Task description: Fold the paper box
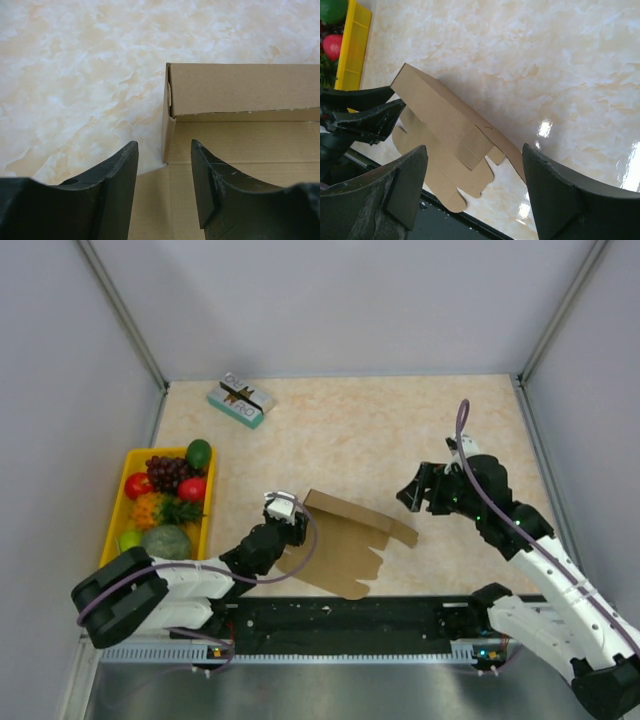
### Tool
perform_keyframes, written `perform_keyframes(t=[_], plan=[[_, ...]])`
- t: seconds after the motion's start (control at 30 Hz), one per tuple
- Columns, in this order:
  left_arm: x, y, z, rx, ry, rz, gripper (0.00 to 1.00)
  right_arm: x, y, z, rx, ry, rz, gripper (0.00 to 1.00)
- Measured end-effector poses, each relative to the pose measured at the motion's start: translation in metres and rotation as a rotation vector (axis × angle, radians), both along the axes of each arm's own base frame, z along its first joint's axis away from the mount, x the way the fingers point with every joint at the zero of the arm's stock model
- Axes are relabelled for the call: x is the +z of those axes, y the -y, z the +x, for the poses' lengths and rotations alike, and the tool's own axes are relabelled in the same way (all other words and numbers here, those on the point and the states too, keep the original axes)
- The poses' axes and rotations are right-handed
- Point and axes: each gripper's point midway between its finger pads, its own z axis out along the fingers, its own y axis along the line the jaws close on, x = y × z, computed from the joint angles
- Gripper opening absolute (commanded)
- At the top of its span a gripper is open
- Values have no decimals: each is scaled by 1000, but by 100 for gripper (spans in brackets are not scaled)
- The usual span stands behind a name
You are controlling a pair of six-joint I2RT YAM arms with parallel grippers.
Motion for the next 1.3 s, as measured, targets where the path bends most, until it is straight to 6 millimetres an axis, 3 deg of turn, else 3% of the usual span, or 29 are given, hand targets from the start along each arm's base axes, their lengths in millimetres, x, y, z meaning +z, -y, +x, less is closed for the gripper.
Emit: perform_keyframes(t=[0.4, 0.53, 0.63, 0.8, 0.9, 1.03, 1.17, 1.3], plan=[[-7, 9, 9, 3, 116, 13, 56, 0, 10, -21, 3, 23, 14, 75], [-36, 4, 11, 14, 80, 98, 49, 0, 13, -28, 2, 21, 12, 75], [-60, -5, 9, 32, 40, 177, 50, 2, 15, -33, 2, 29, 16, 75], [-58, -2, 16, 51, 59, 186, 55, 2, 17, -37, 3, 25, 15, 75], [-55, 3, 19, 50, 65, 177, 65, 0, 18, -39, 3, 14, 9, 75], [-54, 5, 19, 41, 68, 173, 63, -2, 20, -41, 2, 8, 6, 75], [-49, 10, 22, 34, 83, 165, 50, -3, 20, -42, 3, 2, 3, 75], [-39, 19, 29, 35, 106, 145, 53, -3, 20, -42, 3, 2, 3, 75]])
